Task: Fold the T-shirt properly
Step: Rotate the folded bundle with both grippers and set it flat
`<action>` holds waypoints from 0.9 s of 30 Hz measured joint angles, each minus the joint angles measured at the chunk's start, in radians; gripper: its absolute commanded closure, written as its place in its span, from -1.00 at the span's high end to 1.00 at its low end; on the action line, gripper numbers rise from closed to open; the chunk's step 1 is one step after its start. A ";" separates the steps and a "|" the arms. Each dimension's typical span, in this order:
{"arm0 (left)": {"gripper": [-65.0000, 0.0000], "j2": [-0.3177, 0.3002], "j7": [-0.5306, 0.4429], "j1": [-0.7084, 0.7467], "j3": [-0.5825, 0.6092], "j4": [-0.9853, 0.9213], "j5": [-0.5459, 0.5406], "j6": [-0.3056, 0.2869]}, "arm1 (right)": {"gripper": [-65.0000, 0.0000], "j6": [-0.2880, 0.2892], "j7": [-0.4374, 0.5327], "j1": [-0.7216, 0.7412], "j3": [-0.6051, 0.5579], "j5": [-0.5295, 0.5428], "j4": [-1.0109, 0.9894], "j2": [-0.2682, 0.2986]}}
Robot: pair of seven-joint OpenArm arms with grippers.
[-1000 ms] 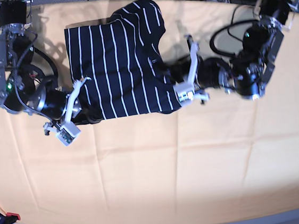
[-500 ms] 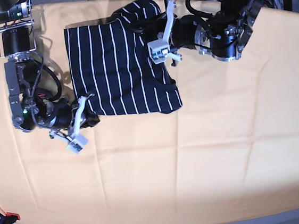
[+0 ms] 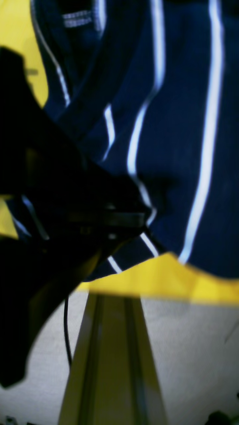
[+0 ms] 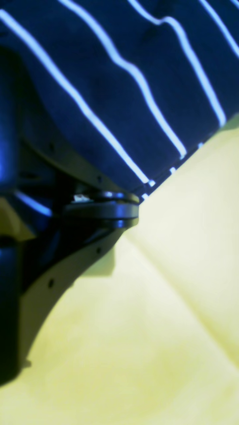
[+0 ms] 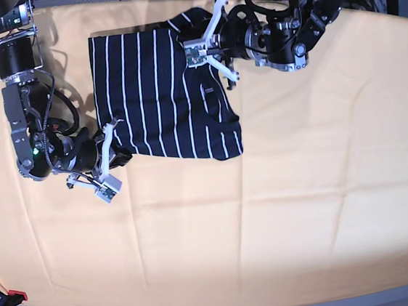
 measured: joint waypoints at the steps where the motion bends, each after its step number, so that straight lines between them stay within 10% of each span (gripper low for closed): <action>1: -1.00 0.000 -0.019 -0.005 0.000 -0.020 -0.007 -0.001 | -1.00 0.000 -0.002 -0.001 0.000 0.016 0.000 0.009; 17: -1.00 -0.008 -0.160 -0.366 0.005 -0.400 -0.034 0.015 | -1.00 0.004 -0.135 -0.055 0.006 0.237 0.019 0.056; 27: -1.00 0.005 -0.337 -0.602 0.006 -0.678 0.143 0.063 | -1.00 -0.034 -0.158 -0.267 0.006 0.229 0.311 0.056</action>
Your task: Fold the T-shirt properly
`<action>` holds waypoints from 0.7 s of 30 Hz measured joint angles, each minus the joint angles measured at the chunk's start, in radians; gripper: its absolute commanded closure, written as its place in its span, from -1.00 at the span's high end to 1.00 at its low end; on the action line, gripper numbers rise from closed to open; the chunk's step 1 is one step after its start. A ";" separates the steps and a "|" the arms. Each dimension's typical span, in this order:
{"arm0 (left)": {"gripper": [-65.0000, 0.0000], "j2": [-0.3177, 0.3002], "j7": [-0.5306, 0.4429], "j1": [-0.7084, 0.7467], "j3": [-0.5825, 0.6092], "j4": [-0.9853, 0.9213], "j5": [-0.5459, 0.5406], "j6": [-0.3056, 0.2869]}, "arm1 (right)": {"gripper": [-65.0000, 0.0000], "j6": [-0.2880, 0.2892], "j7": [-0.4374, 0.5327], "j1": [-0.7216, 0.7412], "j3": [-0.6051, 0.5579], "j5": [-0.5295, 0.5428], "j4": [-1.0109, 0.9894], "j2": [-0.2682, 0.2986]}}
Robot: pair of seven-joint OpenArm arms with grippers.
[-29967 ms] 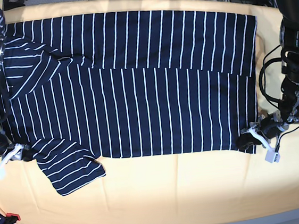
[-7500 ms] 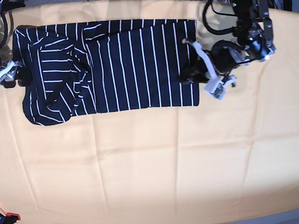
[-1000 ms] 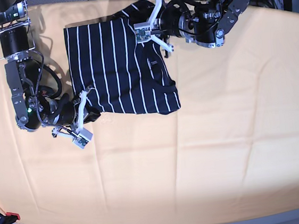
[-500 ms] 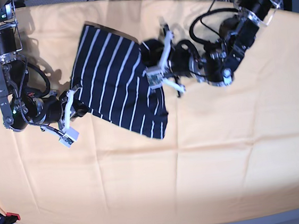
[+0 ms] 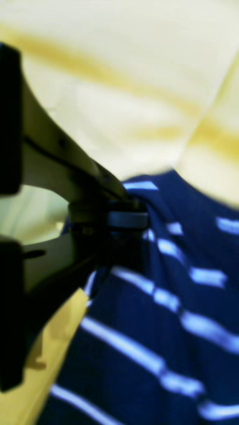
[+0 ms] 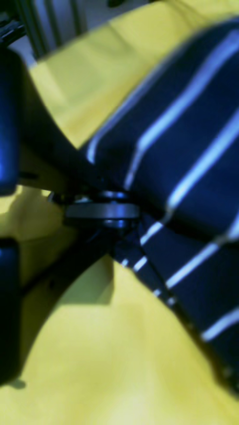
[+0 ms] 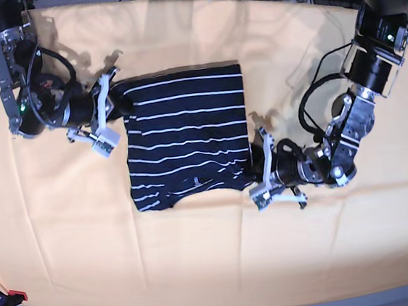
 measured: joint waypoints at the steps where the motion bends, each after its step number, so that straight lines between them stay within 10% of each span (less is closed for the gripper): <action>1: -1.00 0.011 0.001 -0.021 0.000 -0.024 0.005 0.005 | -1.00 0.000 -0.001 -0.026 0.004 -0.004 0.032 -0.001; 6: -1.00 0.009 0.040 -0.109 0.000 -0.048 -0.015 0.004 | -1.00 -0.008 0.022 -0.140 0.042 -0.064 0.113 -0.003; 15: -1.00 -0.124 0.463 -0.166 -0.047 0.052 -0.604 0.012 | -1.00 -0.184 0.113 -0.142 0.272 -0.178 0.120 -0.006; 21: -1.00 -0.185 0.636 -0.077 -0.245 0.097 -0.930 -0.072 | -1.00 -0.006 0.091 -0.141 0.489 0.159 0.124 -0.025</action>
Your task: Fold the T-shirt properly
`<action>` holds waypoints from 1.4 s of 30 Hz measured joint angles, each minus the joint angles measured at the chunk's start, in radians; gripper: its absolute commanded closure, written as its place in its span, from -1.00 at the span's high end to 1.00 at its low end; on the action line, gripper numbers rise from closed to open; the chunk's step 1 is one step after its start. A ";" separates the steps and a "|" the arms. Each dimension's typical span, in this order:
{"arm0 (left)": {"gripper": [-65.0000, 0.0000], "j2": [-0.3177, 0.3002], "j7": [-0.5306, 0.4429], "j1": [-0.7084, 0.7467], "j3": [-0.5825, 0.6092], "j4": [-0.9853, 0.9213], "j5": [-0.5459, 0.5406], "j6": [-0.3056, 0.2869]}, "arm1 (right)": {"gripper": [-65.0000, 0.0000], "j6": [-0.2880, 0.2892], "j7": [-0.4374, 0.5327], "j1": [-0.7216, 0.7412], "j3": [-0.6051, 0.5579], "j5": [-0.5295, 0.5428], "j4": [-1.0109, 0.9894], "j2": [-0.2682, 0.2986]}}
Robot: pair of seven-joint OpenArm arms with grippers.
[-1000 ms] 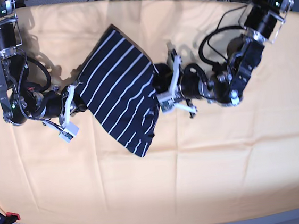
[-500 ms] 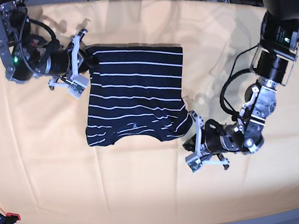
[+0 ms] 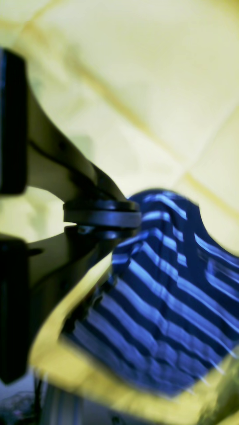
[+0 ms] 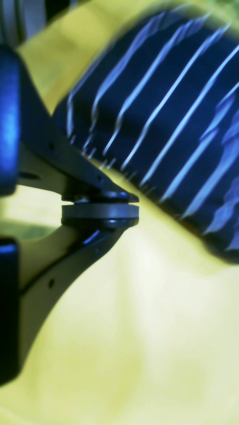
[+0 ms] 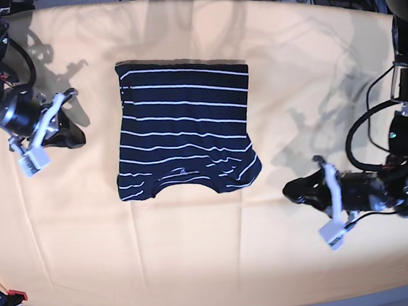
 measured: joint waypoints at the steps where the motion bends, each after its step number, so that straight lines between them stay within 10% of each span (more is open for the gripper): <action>1: -1.00 -0.002 0.048 0.028 -0.039 0.015 -0.065 0.001 | -1.00 0.035 -0.036 0.000 0.041 0.099 0.002 -0.008; 5: -1.00 0.014 0.132 0.173 -0.169 0.117 -0.140 -0.002 | -1.00 0.041 -0.254 -0.002 0.186 0.410 0.002 -0.055; 7: -1.00 0.001 0.126 0.238 -0.225 0.193 -0.145 -0.002 | -1.00 0.042 -0.347 -0.008 0.232 0.404 0.005 -0.050; 21: -1.00 -0.237 0.130 0.829 -0.584 0.639 -0.149 0.055 | -1.00 0.043 -0.338 -0.505 0.518 0.417 0.377 -0.050; 30: -1.00 -0.278 0.118 1.330 -0.801 0.776 -0.149 0.055 | -1.00 0.043 -0.330 -0.911 0.541 0.414 0.383 -0.104; 36: -1.00 -0.212 0.122 1.653 -0.806 0.775 -0.145 0.073 | -1.00 0.045 -0.332 -1.061 0.451 0.414 0.262 -0.125; 42: -1.00 -0.012 0.084 1.804 -0.806 0.700 0.003 0.023 | -1.00 0.043 -0.272 -1.048 0.229 0.380 0.002 -0.126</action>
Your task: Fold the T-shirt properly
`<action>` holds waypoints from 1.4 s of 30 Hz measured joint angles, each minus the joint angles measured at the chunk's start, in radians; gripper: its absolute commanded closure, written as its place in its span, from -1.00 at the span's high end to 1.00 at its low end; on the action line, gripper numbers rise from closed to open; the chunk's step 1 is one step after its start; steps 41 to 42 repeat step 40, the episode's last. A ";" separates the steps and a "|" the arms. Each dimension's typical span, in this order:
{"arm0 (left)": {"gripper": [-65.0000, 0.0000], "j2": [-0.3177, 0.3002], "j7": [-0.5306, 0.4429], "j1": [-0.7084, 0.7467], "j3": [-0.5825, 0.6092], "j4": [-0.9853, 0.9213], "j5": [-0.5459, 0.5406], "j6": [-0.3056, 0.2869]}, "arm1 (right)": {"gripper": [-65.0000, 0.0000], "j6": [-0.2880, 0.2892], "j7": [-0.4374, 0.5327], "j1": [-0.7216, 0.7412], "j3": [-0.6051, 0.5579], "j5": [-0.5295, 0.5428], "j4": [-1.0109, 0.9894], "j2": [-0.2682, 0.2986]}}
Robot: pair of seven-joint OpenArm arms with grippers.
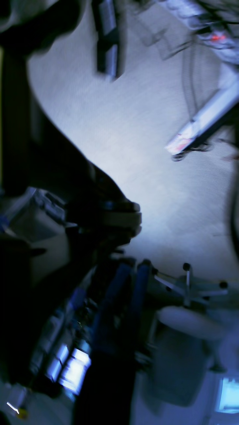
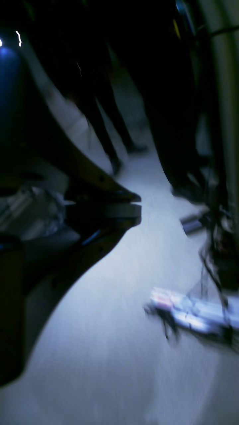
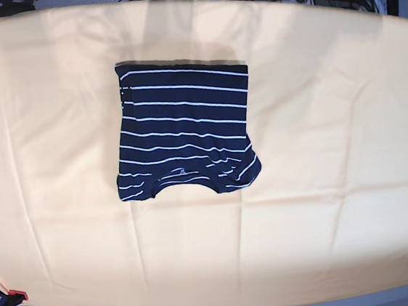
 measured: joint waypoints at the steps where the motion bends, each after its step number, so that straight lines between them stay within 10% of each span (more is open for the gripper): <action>1: -1.00 0.039 -0.042 0.010 0.000 -0.032 0.023 -0.001 | -1.00 0.001 0.058 -0.001 -0.040 -0.059 -0.049 -0.001; 8: -1.00 0.199 -0.187 -0.077 0.003 -0.291 0.151 -0.002 | -1.00 -0.002 0.312 0.200 -0.235 -0.425 -0.380 -0.005; 15: -1.00 0.231 -0.355 -0.312 0.087 -0.687 0.341 -0.026 | -1.00 -0.002 0.534 0.458 -0.388 -0.671 -0.723 -0.006; 25: -1.00 0.316 -1.003 -0.679 0.339 -1.233 0.912 -0.021 | -1.00 -0.008 0.996 0.734 -0.541 -1.023 -1.115 -0.009; 27: -1.00 0.346 -1.128 -0.732 0.379 -1.308 1.015 -0.020 | -1.00 -0.112 1.036 0.777 -0.573 -1.062 -1.151 -0.011; 35: -1.00 0.485 -1.368 -0.771 0.546 -1.413 1.184 0.415 | -1.00 -0.532 1.065 0.866 -0.674 -1.209 -1.174 -0.042; 42: -1.00 0.556 -1.376 -0.772 0.603 -1.413 1.118 0.469 | -1.00 -0.539 1.153 0.843 -0.687 -1.242 -1.174 -0.122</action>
